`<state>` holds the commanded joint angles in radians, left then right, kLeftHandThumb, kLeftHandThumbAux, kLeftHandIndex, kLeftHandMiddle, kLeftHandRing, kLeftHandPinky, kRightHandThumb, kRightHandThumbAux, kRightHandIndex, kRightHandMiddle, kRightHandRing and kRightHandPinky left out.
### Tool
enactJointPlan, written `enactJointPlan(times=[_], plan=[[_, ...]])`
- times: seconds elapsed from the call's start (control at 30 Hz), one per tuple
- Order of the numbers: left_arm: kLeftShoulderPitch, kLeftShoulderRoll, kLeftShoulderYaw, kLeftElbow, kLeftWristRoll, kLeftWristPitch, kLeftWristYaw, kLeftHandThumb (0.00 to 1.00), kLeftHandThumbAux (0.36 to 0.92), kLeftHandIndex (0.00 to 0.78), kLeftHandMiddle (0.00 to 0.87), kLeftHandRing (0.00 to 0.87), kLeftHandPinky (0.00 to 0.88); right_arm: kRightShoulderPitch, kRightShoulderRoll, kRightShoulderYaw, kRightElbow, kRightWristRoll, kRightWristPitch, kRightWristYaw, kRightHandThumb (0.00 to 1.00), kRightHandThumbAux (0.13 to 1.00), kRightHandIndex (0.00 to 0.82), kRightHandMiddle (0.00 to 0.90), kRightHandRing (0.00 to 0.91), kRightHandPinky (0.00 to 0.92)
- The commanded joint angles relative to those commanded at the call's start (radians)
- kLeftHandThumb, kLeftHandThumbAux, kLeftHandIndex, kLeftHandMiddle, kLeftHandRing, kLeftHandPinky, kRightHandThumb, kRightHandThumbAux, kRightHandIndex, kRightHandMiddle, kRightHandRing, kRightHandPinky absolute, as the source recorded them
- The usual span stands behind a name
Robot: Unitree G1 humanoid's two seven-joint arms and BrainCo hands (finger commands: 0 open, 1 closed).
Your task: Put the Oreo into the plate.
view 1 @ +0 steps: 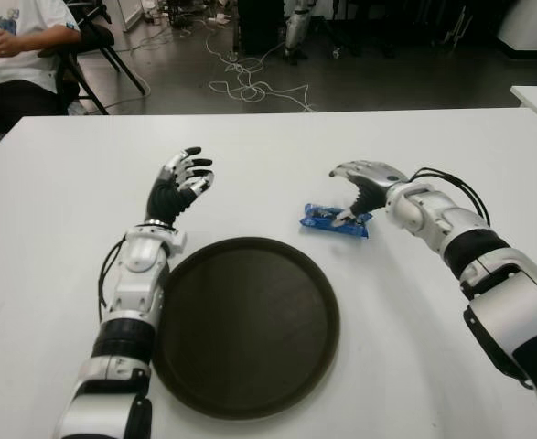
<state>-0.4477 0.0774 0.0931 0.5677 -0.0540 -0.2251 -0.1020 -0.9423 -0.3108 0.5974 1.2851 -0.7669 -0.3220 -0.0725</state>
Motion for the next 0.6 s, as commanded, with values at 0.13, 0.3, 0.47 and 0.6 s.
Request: enactJointPlan(times=[0.13,0.3,0.47,0.6], plan=[[0.003,0.001,0.001,-0.011,-0.002,0.013,-0.001,0.220,0.747,0.191,0.299,0.281,0.287,-0.006,0.006,-0.001,0.001,0.004,0.001,0.004,0.000,0.577,0.111,0.167,0.175,0.179],[0.005,0.002,0.001,-0.019,-0.003,0.022,-0.003,0.234,0.746,0.193,0.300,0.281,0.292,-0.006,0.008,-0.004,0.005,0.008,0.002,0.005,0.000,0.597,0.181,0.239,0.254,0.263],[0.005,0.003,0.003,-0.018,-0.006,0.021,-0.005,0.231,0.742,0.193,0.304,0.286,0.290,-0.003,0.011,-0.014,0.005,0.017,-0.004,-0.006,0.025,0.623,0.249,0.315,0.343,0.359],[0.006,0.002,0.004,-0.017,-0.008,0.014,-0.004,0.230,0.749,0.191,0.304,0.286,0.291,0.000,0.010,-0.024,-0.002,0.023,-0.017,-0.016,0.084,0.647,0.319,0.387,0.435,0.448]])
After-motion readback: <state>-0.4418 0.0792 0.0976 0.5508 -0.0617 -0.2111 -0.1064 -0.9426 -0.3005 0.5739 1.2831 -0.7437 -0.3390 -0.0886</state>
